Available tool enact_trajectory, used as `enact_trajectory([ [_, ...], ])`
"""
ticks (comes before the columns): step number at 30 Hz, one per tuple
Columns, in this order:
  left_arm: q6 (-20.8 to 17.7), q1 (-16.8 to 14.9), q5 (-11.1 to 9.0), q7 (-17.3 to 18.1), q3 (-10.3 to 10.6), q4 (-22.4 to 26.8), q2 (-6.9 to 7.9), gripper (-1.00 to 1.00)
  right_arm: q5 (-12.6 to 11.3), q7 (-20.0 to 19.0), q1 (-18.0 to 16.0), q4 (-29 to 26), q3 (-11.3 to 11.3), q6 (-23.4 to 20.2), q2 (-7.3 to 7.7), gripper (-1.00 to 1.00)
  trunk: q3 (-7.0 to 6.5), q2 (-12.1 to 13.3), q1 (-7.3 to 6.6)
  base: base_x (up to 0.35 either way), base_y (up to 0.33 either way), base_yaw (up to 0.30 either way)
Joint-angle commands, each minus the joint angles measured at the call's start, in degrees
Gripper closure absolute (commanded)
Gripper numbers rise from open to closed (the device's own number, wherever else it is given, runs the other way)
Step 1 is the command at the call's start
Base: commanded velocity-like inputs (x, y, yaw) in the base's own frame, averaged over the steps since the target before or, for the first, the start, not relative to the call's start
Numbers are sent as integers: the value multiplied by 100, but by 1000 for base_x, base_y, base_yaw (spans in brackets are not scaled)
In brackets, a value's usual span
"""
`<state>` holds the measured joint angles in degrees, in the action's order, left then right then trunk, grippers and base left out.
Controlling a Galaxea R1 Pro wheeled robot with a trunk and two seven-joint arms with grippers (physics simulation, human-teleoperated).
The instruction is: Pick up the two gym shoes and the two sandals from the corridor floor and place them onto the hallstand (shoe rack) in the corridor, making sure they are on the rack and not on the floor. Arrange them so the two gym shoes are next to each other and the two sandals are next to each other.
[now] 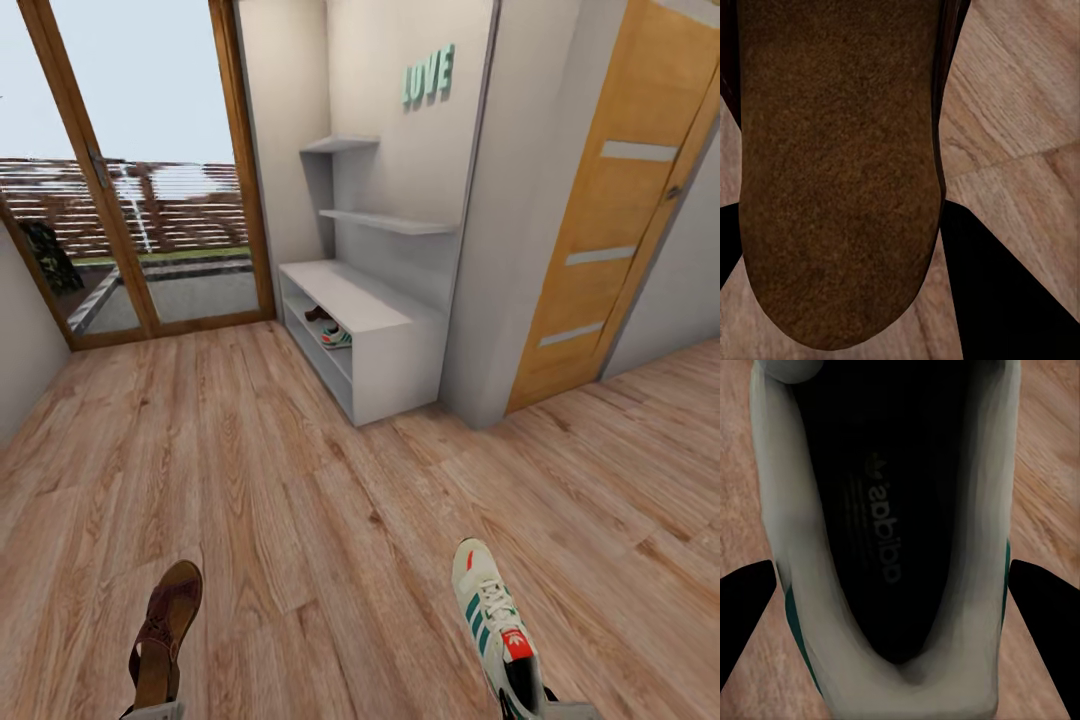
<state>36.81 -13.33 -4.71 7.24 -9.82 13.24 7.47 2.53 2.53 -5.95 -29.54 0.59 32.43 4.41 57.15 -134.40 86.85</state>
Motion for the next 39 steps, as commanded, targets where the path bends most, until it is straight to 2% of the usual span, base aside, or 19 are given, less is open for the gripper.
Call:
enact_trajectory([
  [1, 9, -3, -30, 49, -20, -6, 0, 100, 9, 27, -2, 0, 5, 15, -1, 100, -14, 40, -24, 0, 0, 0],
  [7, 11, -3, -30, 49, -20, -6, 0, 100, -209, 28, -2, -6, 5, 17, -1, 100, -122, 280, -155, 0, 0, 0],
  [10, 11, -3, -27, 54, -18, -6, -2, 100, -275, 28, -2, -3, 6, 16, -2, 100, -122, 280, -155, 0, 0, 0],
  [21, 11, -3, -37, 58, -11, -6, -6, 100, -288, 28, -2, 10, 3, 9, -2, 100, -190, 280, -155, 12, 17, 0],
  [29, 11, -3, -48, 58, -11, -6, -3, 100, -288, 28, -2, 10, 3, 9, -2, 100, -259, 280, -155, 87, 253, 0],
  [39, 15, -3, -41, 58, -11, -6, -2, 100, -272, 20, -2, 11, -5, 11, -2, 100, -271, 280, -155, 95, 297, 0],
])
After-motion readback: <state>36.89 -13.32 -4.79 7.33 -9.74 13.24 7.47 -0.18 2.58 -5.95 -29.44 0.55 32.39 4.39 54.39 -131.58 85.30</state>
